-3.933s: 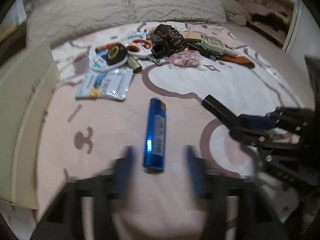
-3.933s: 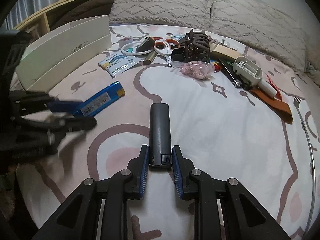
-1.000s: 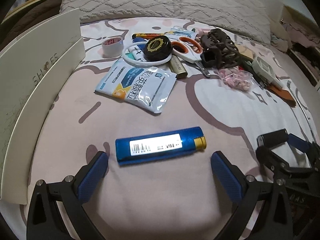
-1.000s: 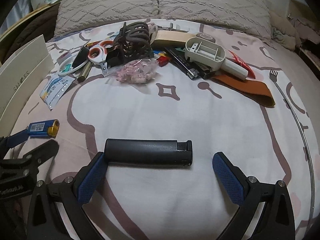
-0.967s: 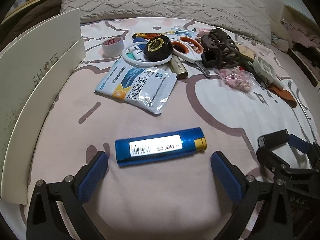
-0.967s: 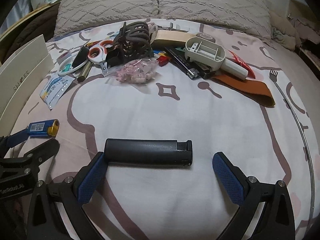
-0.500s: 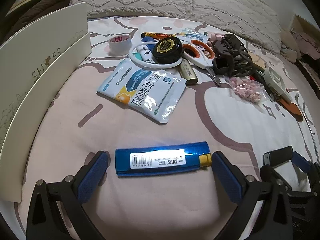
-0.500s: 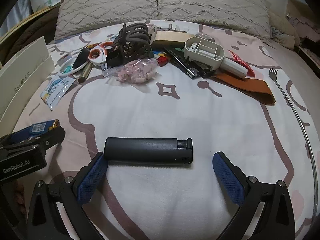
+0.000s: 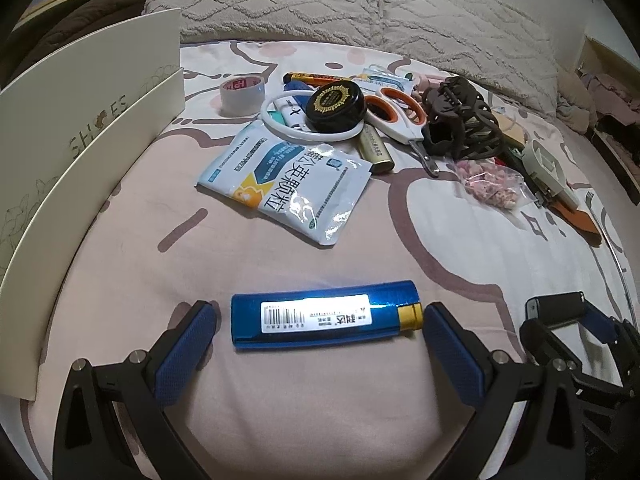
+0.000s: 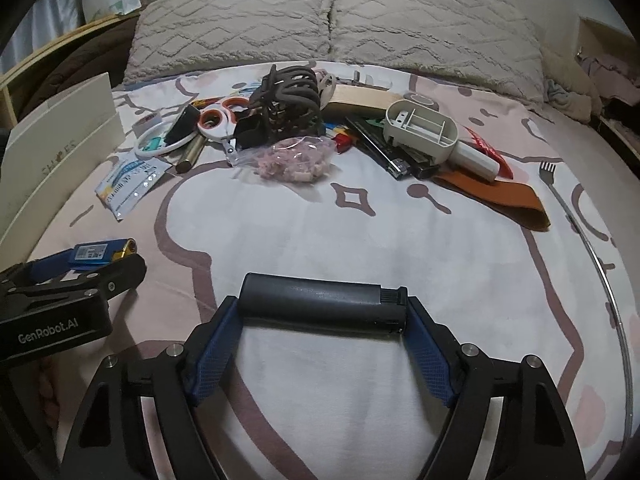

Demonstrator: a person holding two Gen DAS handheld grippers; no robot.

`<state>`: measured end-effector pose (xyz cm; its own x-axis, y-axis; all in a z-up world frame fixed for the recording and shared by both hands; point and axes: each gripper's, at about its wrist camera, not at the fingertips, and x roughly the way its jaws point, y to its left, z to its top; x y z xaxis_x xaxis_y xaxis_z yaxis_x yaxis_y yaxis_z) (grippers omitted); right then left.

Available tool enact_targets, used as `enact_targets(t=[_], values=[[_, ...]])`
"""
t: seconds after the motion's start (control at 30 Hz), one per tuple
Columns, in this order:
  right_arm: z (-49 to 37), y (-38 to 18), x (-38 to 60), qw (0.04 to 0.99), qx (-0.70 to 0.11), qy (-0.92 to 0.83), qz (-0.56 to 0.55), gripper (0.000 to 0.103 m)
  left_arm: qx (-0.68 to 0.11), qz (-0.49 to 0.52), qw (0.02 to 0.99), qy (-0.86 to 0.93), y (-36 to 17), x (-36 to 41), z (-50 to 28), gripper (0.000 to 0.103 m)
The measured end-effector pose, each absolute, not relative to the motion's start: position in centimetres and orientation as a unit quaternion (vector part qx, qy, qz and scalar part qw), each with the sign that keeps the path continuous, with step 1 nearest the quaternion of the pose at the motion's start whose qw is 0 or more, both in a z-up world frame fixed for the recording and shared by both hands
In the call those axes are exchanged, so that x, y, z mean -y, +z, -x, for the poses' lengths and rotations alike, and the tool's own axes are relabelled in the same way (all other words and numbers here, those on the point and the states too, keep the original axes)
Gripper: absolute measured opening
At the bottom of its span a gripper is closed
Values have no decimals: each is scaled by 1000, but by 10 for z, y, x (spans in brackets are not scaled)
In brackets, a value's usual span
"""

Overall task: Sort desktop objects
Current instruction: 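Grasp the black handle with the right tool while the left tool grasps the blue lighter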

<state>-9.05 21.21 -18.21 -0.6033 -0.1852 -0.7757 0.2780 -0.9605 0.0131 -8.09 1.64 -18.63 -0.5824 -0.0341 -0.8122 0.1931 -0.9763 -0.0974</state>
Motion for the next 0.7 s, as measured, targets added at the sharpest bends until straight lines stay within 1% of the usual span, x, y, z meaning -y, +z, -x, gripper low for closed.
enact_targets(t=[0.17, 0.2, 0.23, 0.27, 0.7], values=[[88, -182, -209, 133, -61, -895, -421, 81, -93, -445, 62, -888, -185, -15, 79, 102], [87, -181, -208, 134, -63, -896, -420, 81, -96, -442, 64, -889, -184, -14, 78, 100], [87, -181, -207, 135, -63, -896, -419, 81, -100, -438, 67, -891, -183, -13, 76, 95], [87, -181, -208, 135, -62, -896, -418, 81, -103, -434, 70, -892, -182, -11, 75, 86], [86, -181, -210, 140, -52, -897, -415, 81, -107, -425, 63, -897, -179, -9, 73, 85]])
